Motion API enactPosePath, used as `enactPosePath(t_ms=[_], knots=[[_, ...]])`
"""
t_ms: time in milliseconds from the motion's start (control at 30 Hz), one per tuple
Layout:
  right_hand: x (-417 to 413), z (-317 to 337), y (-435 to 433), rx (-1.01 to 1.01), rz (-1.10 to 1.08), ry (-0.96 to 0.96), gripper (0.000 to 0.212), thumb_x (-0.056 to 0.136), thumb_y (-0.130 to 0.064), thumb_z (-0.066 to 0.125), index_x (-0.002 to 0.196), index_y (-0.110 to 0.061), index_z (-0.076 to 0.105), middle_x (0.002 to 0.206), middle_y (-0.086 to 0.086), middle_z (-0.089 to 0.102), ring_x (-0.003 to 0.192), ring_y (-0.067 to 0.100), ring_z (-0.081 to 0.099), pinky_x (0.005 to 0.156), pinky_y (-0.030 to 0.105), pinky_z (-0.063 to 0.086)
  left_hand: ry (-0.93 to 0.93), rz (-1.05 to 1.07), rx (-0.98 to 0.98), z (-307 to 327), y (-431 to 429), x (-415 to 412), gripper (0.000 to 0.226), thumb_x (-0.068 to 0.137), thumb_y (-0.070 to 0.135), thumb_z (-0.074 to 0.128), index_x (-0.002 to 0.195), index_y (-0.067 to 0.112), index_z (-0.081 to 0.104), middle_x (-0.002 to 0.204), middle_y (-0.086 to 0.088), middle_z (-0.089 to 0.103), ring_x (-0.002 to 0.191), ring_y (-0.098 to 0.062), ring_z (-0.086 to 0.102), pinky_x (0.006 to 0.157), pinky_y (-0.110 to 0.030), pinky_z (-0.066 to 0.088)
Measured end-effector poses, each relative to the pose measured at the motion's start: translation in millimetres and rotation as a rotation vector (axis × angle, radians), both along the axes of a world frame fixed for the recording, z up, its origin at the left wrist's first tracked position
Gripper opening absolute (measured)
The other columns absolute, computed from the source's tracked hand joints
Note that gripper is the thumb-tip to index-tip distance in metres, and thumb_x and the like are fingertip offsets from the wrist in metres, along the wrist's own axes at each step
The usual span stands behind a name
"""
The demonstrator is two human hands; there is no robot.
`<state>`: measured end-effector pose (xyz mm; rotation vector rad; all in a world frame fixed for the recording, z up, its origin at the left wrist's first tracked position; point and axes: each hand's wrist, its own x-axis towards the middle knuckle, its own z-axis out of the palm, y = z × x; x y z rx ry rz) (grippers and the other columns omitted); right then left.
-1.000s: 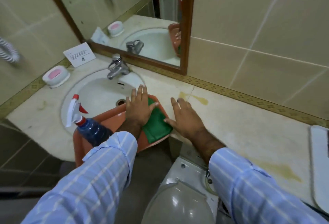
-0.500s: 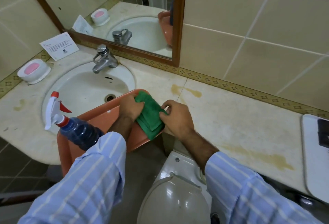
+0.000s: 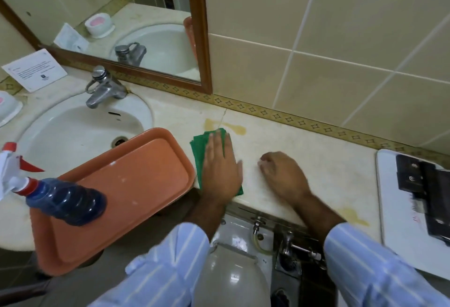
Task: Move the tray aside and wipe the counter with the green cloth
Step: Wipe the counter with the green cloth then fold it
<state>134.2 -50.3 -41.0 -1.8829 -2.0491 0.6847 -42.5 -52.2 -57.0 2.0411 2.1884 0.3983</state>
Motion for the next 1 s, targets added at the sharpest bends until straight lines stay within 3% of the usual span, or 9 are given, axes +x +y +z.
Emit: enactPosePath(t_ms=[100,167,233,467,667,767,867,1000], knots=[[57,-15,36,-0.029,0.047,-0.176,0.056,0.108,-0.041,0.046,0.156,-0.013,0.043,0.164,0.012,0.039,0.154,0.029,0.032,0.125,0.037,0.026,0.034,0.098,-0.166,-33,-19,12,0.089,0.095,0.061,0.041,0.162,0.005,0.020,0.169,-0.019,0.018,0.158,-0.036,0.016,0.127,-0.052,0.015],[90,-28,54,-0.048,0.141,-0.335,0.067,0.107,-0.052,0.038,0.165,-0.020,0.026,0.175,0.006,0.015,0.162,0.025,0.010,0.130,0.041,0.015,0.065,0.157,-0.183,-46,-13,5,0.088,0.096,0.062,0.033,0.161,0.003,0.020,0.170,-0.018,0.018,0.158,-0.033,0.017,0.126,-0.053,0.013],[109,-41,59,-0.002,0.229,-0.412,0.071,0.104,-0.061,0.029,0.166,-0.027,0.019,0.176,0.001,0.007,0.163,0.022,0.005,0.131,0.042,0.011,0.078,0.195,-0.156,-50,8,-5,0.085,0.098,0.059,0.030,0.161,0.002,0.020,0.170,-0.017,0.020,0.158,-0.032,0.018,0.126,-0.054,0.014],[122,-66,65,0.137,0.233,-0.411,0.069,0.104,-0.065,0.026,0.164,-0.032,0.022,0.175,-0.001,0.012,0.162,0.022,0.011,0.130,0.047,0.015,-0.027,0.324,-0.215,-43,123,-17,0.072,0.104,0.048,0.027,0.164,0.009,0.014,0.173,-0.010,0.011,0.160,-0.028,0.008,0.128,-0.053,0.008],[121,-60,64,0.127,0.236,-0.389,0.062,0.107,-0.055,0.024,0.164,-0.031,0.023,0.175,-0.001,0.015,0.162,0.020,0.013,0.130,0.046,0.015,0.101,-0.199,-0.210,-42,78,40,0.065,0.106,0.052,0.014,0.164,0.025,0.002,0.173,-0.003,0.002,0.160,-0.028,0.003,0.128,-0.055,0.007],[119,-57,64,0.114,0.226,-0.389,0.062,0.107,-0.052,0.023,0.165,-0.028,0.022,0.175,-0.001,0.015,0.162,0.019,0.013,0.131,0.045,0.014,0.093,-0.309,-0.197,-47,30,35,0.063,0.106,0.053,0.013,0.164,0.029,0.005,0.173,0.002,0.005,0.161,-0.024,0.004,0.127,-0.057,0.011],[119,-57,64,0.130,0.222,-0.377,0.063,0.107,-0.051,0.024,0.165,-0.026,0.023,0.175,-0.001,0.017,0.162,0.019,0.014,0.131,0.045,0.014,0.092,-0.158,-0.210,-51,26,9,0.063,0.106,0.050,0.016,0.164,0.028,0.010,0.173,0.002,0.009,0.160,-0.023,0.008,0.127,-0.057,0.013],[120,-61,64,0.140,0.223,-0.384,0.062,0.108,-0.050,0.024,0.165,-0.026,0.023,0.175,-0.001,0.016,0.162,0.020,0.014,0.131,0.044,0.013,0.055,0.089,-0.222,-43,91,14,0.064,0.106,0.049,0.021,0.165,0.025,0.011,0.174,-0.002,0.008,0.161,-0.027,0.007,0.127,-0.056,0.010]])
